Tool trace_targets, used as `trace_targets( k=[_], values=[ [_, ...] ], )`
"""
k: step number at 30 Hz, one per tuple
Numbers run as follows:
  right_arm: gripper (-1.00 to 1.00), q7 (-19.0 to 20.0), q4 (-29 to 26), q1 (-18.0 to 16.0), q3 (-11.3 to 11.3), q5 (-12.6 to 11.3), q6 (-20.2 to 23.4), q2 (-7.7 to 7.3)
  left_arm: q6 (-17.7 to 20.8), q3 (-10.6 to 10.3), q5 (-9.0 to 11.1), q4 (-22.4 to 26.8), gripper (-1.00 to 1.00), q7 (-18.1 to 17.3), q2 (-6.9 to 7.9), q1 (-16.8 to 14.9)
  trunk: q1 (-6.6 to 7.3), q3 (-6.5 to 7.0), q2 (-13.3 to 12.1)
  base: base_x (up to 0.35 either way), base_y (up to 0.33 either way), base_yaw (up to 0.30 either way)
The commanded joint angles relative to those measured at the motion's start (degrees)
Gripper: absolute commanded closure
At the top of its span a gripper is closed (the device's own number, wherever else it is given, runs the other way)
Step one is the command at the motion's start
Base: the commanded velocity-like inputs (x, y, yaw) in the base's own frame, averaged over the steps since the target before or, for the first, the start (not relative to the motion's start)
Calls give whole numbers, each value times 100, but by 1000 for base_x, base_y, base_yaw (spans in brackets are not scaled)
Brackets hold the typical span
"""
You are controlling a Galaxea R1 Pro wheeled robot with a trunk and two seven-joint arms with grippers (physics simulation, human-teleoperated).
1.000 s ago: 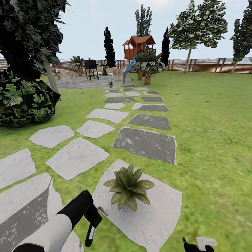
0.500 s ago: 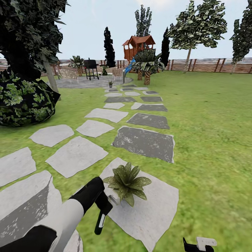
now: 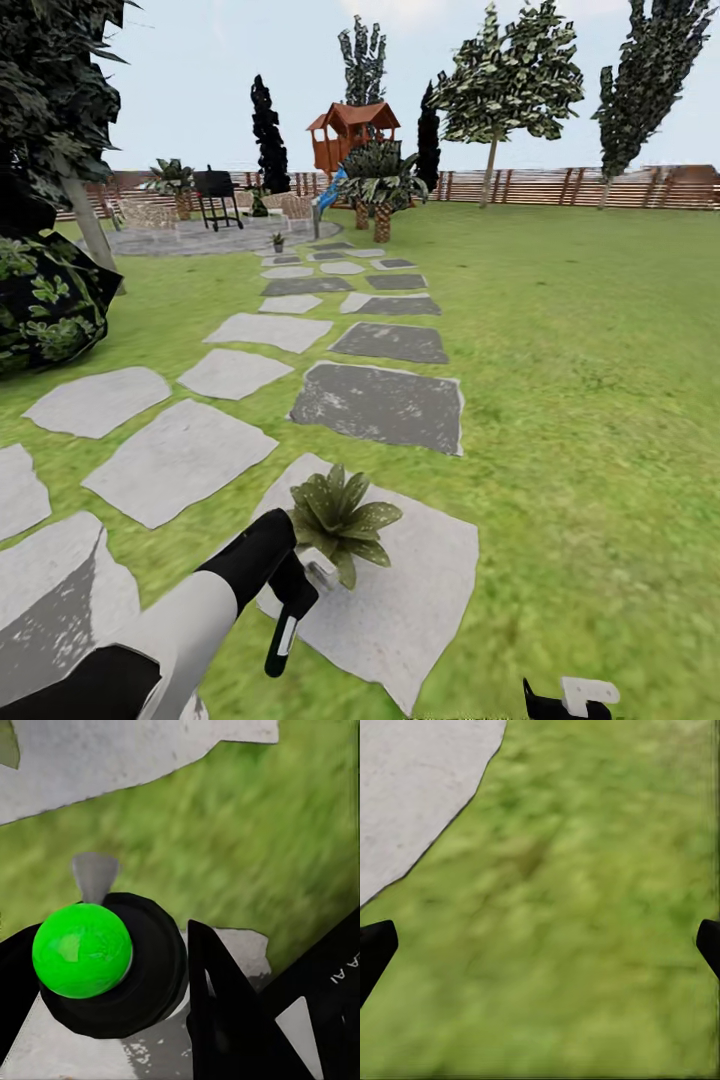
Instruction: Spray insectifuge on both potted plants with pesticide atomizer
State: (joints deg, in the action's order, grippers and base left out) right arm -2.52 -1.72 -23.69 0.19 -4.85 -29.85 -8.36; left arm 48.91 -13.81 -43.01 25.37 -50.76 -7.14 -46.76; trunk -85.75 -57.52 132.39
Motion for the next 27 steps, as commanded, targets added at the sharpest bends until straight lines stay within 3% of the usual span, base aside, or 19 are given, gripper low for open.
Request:
trace_targets(
  k=[1,4,6,11,16,22,27],
  values=[
    [-100,15,5,-4,8,-51,-20,1,14,-7,-59,8,100,-62,2,1,1,-5,2,0,0,-244],
    [-100,15,5,-4,8,-49,-20,1,6,2,-57,4,100,-17,19,149,1,-5,2,0,0,-82],
    [-100,15,5,-4,8,-46,-20,1,-2,19,-38,5,100,195,34,273,1,-5,2,0,0,-8],
    [-100,15,5,-4,8,-47,-20,1,3,46,-1,107,100,282,9,284,1,-5,2,0,0,-1],
    [-100,15,5,-4,8,-43,-20,-17,98,56,-4,531,100,277,1,261,1,-5,2,0,0,0],
    [-100,15,5,-4,4,-43,-20,-42,145,38,4,333,100,268,28,305,1,-5,2,3,0,0],
    [-100,15,5,-4,2,-43,-20,-43,142,33,18,292,100,268,21,307,1,-5,2,221,-61,0]
  ],
)
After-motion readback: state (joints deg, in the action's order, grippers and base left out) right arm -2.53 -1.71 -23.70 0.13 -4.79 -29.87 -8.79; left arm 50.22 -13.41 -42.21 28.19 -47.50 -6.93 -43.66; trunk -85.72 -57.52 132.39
